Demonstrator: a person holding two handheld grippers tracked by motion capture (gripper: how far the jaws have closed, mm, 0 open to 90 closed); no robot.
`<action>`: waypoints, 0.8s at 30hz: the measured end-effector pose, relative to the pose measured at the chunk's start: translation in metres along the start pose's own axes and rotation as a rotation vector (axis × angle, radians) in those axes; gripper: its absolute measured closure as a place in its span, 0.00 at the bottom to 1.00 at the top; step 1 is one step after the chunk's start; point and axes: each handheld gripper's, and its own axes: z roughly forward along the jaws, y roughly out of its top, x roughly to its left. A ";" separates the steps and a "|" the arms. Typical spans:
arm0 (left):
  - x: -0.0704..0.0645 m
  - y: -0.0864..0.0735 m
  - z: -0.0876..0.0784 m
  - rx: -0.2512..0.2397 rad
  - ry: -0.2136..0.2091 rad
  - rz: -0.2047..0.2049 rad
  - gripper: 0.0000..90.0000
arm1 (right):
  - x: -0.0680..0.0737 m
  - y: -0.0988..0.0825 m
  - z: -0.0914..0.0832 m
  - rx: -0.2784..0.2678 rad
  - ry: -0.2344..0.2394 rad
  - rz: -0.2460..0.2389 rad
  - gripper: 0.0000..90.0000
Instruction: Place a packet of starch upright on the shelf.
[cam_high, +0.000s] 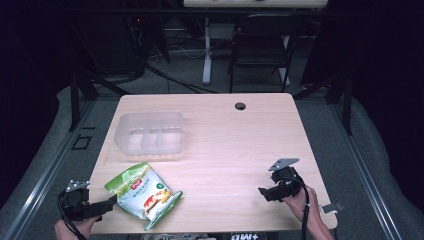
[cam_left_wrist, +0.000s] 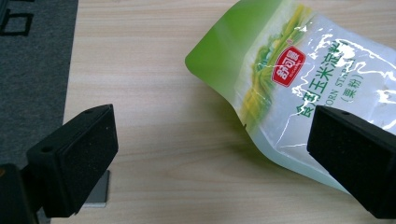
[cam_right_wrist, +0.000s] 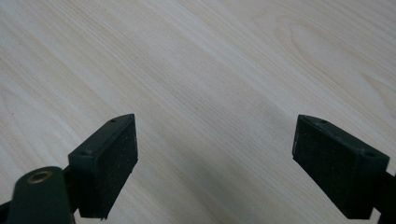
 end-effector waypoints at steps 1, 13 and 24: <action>0.001 0.000 0.000 -0.003 -0.010 -0.001 0.01 | 0.000 0.000 0.000 0.001 -0.001 -0.002 0.15; 0.001 0.001 0.003 -0.013 -0.081 -0.031 0.00 | 0.003 0.001 0.001 -0.004 0.006 -0.013 0.15; 0.002 0.005 0.012 -0.002 -0.126 -0.052 0.00 | 0.002 0.001 0.002 -0.010 0.023 -0.009 0.15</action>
